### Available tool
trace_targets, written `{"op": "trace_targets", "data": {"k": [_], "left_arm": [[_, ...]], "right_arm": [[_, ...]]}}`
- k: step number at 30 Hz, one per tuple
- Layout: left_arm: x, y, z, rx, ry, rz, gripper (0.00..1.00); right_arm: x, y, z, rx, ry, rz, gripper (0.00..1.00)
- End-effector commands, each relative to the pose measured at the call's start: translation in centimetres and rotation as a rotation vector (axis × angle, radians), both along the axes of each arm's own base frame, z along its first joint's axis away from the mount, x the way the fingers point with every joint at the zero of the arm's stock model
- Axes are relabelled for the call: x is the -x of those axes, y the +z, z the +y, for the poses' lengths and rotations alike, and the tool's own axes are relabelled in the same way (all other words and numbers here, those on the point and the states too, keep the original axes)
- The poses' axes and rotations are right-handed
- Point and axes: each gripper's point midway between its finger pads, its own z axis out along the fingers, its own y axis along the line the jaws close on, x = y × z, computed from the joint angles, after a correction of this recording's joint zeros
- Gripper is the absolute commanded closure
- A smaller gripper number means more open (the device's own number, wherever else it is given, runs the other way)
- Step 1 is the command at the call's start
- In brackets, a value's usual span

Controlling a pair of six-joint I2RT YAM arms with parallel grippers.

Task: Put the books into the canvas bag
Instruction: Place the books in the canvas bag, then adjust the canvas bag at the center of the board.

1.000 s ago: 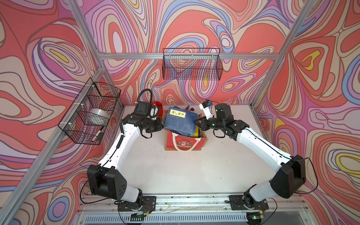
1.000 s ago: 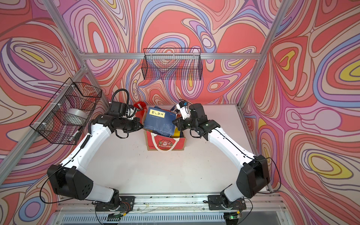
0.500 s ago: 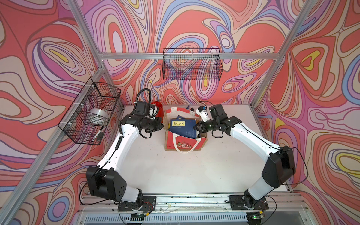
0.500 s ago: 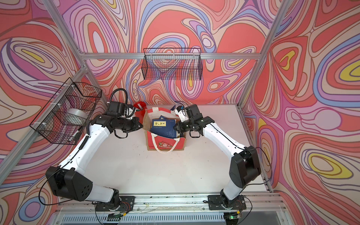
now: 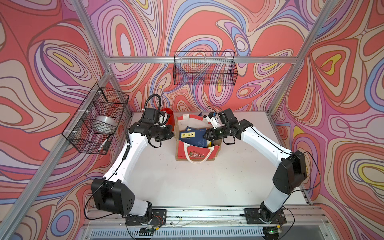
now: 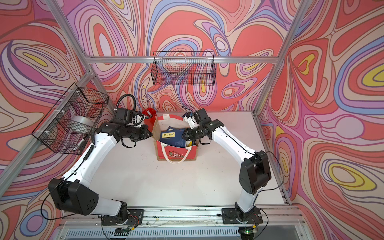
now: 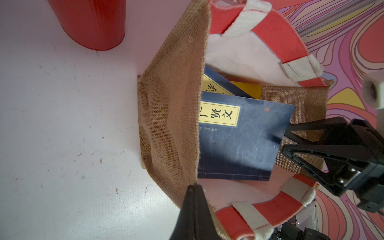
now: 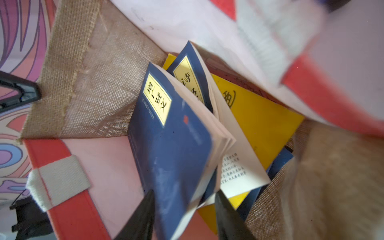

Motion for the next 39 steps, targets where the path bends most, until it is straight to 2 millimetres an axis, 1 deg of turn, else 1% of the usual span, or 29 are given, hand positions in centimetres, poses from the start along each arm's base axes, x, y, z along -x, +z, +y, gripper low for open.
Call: {"op": "trace_targets", "data": {"k": [1,3,5,7,9,11,14,19,24,26,27,28,29,30,31,32,33,36,39], "left_arm": [[-0.3,1.7,0.6,-0.002,0.016,-0.043,1.0],[-0.3,1.8,0.6,0.001,0.016,-0.042,1.0],[-0.2,1.9,0.7,-0.004,0.02,-0.045,1.0],[-0.1,1.9,0.8,-0.009,0.021,-0.047,1.0],[-0.1,1.8,0.8,-0.008,0.021,-0.044,1.0],[-0.2,1.6,0.7,-0.004,0.021,-0.04,1.0],[-0.3,1.6,0.5,0.008,0.019,-0.04,1.0],[-0.4,1.6,0.4,0.011,0.017,-0.042,1.0],[-0.5,1.6,0.3,0.012,0.012,-0.039,1.0],[-0.5,1.6,0.3,0.014,0.011,-0.04,1.0],[-0.5,1.6,0.3,0.016,0.012,-0.039,1.0],[-0.5,1.6,0.3,0.018,0.014,-0.04,1.0],[-0.5,1.6,0.3,0.02,0.012,-0.041,1.0],[-0.5,1.6,0.1,0.025,0.01,-0.039,1.0],[-0.6,1.5,0.1,0.031,0.008,-0.038,1.0],[-0.6,1.6,0.0,0.038,0.007,-0.039,1.0],[-0.7,1.7,-0.2,0.044,0.005,-0.041,1.0],[-0.8,2.7,-0.7,0.077,-0.017,-0.063,1.0],[-0.5,4.9,-2.0,0.106,-0.063,-0.118,1.0]], "right_arm": [[0.7,4.7,-1.3,-0.002,-0.042,-0.106,0.43],[1.1,6.8,-1.8,-0.012,-0.052,-0.15,0.4],[1.5,8.7,-2.9,0.003,-0.083,-0.188,0.38],[1.8,10.0,-4.0,0.027,-0.118,-0.217,0.35],[1.9,10.4,-5.4,0.077,-0.164,-0.231,0.31],[1.6,9.5,-6.9,0.161,-0.217,-0.218,0.3],[1.2,7.5,-7.4,0.214,-0.24,-0.177,0.28],[1.4,4.4,-6.1,0.278,-0.235,-0.151,0.26],[2.0,2.2,-3.9,0.309,-0.194,-0.143,0.25],[1.9,1.0,-3.9,0.336,-0.205,-0.127,0.26],[1.6,0.3,-4.3,0.366,-0.221,-0.12,0.29],[1.4,-0.5,-4.9,0.409,-0.244,-0.114,0.34],[1.2,-1.1,-5.5,0.449,-0.267,-0.111,0.43],[0.9,-1.7,-6.2,0.494,-0.291,-0.111,0.56],[0.6,-1.8,-6.9,0.533,-0.316,-0.122,0.72],[0.4,-1.6,-7.3,0.548,-0.331,-0.13,0.88],[0.2,-1.0,-7.5,0.549,-0.342,-0.145,1.0],[0.0,2.2,-7.3,0.483,-0.353,-0.215,1.0],[-0.2,5.4,-8.0,0.449,-0.373,-0.274,1.0]]}}
